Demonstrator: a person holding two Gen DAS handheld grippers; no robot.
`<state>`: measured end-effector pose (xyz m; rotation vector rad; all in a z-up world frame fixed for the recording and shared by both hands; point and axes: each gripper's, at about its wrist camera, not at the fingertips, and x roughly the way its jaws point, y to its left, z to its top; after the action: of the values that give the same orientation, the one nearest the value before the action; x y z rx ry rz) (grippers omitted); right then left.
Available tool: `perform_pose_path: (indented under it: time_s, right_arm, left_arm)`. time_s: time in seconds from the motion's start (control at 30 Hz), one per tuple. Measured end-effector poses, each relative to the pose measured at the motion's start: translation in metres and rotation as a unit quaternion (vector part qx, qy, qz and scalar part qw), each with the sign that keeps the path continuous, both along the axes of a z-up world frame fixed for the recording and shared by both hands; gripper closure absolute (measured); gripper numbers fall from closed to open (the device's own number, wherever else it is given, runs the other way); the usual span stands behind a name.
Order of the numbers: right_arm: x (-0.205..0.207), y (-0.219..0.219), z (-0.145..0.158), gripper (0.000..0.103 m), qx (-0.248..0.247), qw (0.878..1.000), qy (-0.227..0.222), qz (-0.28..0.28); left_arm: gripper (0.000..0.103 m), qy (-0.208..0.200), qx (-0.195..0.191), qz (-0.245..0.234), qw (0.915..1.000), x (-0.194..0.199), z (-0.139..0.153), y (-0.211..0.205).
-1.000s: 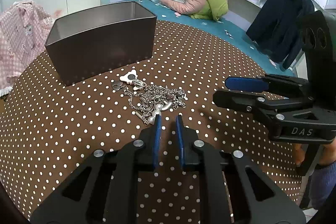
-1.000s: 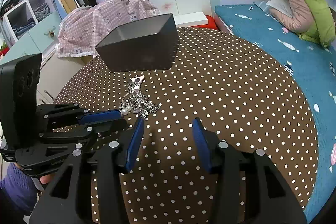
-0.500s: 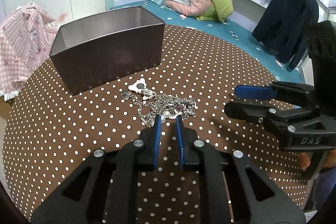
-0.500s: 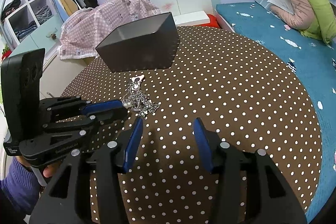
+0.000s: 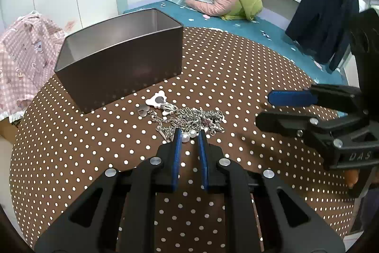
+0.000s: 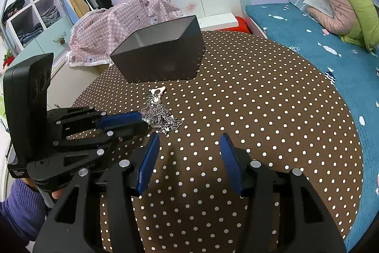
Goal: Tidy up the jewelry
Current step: 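Move both grippers back over the remaining silver chains, then close the left gripper on the silver chain tangle with pearls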
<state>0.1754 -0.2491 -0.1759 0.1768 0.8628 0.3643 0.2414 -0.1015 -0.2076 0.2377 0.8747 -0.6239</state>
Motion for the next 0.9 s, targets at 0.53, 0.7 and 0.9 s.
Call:
perform_pose_path:
  time_s: [0.53,0.7,0.9]
  right_arm:
    - [0.002,0.004,-0.002,0.05,-0.002,1.0,0.007,0.002]
    - [0.002,0.006,-0.002,0.05,0.0,1.0,0.007,0.006]
    - [0.001,0.006,-0.003,0.049,-0.001,1.0,0.009,0.006]
  left_arm:
    - [0.091,-0.002,0.002,0.007,1.0,0.005,0.002,0.001]
    - [0.083,-0.011,0.011,-0.005,0.9999,0.006,0.001,-0.004]
    - [0.074,-0.013,0.022,-0.027,0.9993,0.015,-0.004,-0.012]
